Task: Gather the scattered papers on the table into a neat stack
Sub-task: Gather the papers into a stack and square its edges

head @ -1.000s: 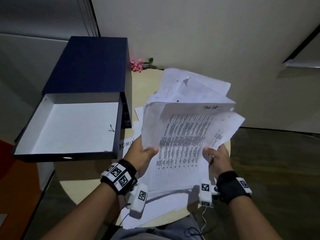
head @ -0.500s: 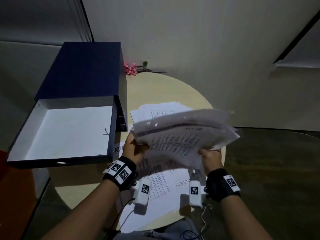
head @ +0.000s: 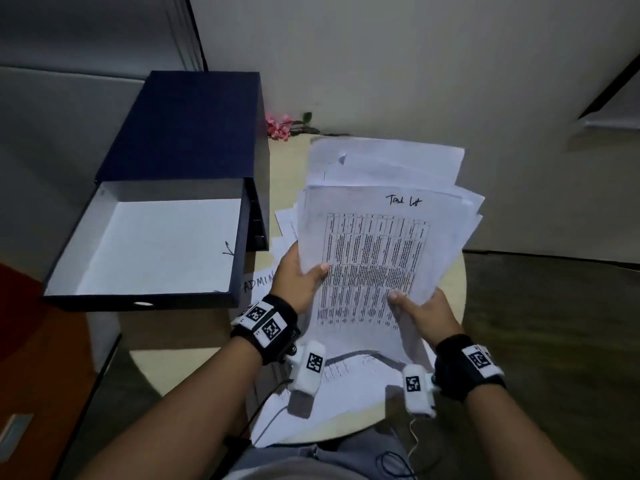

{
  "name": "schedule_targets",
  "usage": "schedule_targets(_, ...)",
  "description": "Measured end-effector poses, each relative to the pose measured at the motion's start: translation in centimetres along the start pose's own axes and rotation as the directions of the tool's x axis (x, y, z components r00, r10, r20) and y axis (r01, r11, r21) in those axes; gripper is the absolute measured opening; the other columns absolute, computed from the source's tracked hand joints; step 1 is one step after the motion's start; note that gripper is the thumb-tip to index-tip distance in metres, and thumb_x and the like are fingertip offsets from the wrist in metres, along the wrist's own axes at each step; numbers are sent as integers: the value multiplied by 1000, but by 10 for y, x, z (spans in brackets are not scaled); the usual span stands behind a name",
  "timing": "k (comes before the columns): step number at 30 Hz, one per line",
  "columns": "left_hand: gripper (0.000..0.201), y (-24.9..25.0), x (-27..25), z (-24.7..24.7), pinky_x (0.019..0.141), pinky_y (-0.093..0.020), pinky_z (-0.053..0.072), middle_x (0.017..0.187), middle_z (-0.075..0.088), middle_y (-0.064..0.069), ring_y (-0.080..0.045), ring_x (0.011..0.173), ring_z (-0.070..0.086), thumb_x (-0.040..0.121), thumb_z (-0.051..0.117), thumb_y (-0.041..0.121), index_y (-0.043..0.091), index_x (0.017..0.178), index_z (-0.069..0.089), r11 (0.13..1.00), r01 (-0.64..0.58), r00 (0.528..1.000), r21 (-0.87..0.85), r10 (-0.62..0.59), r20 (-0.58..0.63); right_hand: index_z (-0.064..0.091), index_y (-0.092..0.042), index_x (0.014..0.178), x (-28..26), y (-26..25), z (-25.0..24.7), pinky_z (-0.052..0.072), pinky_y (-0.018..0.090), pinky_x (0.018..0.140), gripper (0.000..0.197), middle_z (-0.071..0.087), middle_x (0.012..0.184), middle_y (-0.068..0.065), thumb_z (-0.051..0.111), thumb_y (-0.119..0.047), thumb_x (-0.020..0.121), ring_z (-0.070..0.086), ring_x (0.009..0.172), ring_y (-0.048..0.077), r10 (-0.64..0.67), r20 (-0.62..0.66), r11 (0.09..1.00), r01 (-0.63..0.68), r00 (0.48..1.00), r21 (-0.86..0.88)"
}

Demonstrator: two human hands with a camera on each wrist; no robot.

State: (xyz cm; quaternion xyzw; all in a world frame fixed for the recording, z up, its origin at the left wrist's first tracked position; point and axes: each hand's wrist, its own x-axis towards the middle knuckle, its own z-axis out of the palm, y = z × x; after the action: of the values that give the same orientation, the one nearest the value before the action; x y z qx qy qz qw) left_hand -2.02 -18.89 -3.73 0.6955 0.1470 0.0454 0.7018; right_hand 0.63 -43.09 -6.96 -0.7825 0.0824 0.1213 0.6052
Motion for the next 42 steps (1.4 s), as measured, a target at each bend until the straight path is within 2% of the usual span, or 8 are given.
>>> schedule_targets(5, 54, -67, -3, -18, 90, -30, 51, 124, 55, 3, -16, 105, 60, 84, 71, 31, 21, 131, 46, 884, 279, 960, 374, -264, -90, 65, -8, 96, -2, 30, 1, 49, 28, 69, 7, 73, 81, 3, 70, -12, 92, 67, 80, 23, 131, -63, 991, -130, 989, 19)
schedule_targets(11, 68, -151, -29, -100, 91, -38, 50, 123, 56, -20, -37, 104, 55, 62, 53, 51, 4, 110, 64, 284, 772, 596, 569, -635, -491, 59, 3, 107, 6, 97, -2, 45, 36, 59, 26, 59, 73, 15, 70, -13, 90, 55, 64, 27, 457, -202, 886, -464, 866, 12)
schedule_targets(15, 81, -134, -36, -80, 70, -30, 51, 129, 53, -20, -33, 97, 62, 74, 72, 38, -6, 134, 42, 452, 777, 622, 437, -655, -429, 58, 4, 110, 5, 109, 5, 48, 41, 70, 32, 65, 86, 19, 72, -16, 89, 64, 81, 37, 476, -186, 870, -491, 859, -41)
schedule_targets(22, 37, -121, -29, -73, 77, -30, 48, 118, 61, -10, -29, 92, 59, 86, 63, 33, 5, 109, 57, 470, 772, 632, 428, -644, -432, 56, 3, 110, 0, 104, 11, 43, 33, 63, 31, 60, 82, 14, 68, -20, 93, 56, 72, 30, 438, -207, 868, -472, 875, -157)
schedule_targets(26, 34, -117, -29, -61, 87, -32, 46, 116, 62, -10, -33, 100, 57, 87, 53, 27, 26, 121, 49, 540, 668, 742, 512, -539, -399, 55, 3, 104, -2, 101, 13, 41, 33, 57, 25, 55, 75, 13, 65, -18, 95, 52, 65, 26, 439, -204, 861, -474, 875, -182)
schedule_targets(30, 29, -103, -31, -43, 59, -27, 41, 103, 63, -18, -28, 70, 55, 92, 44, 5, 17, 118, 49, 643, 500, 866, 581, -358, -349, 54, 0, 100, -5, 97, 14, 41, 31, 54, 20, 55, 74, 14, 64, -17, 95, 53, 62, 28, 434, -219, 857, -475, 874, -201)
schedule_targets(34, 32, -69, -37, -35, 60, -33, 38, 90, 64, -13, -30, 68, 50, 86, 43, -1, 17, 112, 44, 452, 193, 981, 871, -95, -168, 53, -4, 108, -4, 96, 16, 46, 34, 70, 24, 59, 88, 15, 65, -20, 95, 57, 78, 32, 427, -209, 857, -468, 880, -218)
schedule_targets(42, 49, 41, -49, -26, 56, -37, 51, 82, 65, -6, -35, 67, 61, 71, 55, -5, 27, 106, 40, 492, -233, 929, 839, 367, 42, 53, -2, 108, -11, 89, 15, 39, 26, 50, 21, 57, 78, 12, 63, -15, 96, 53, 61, 21, 415, -215, 862, -458, 884, -218)
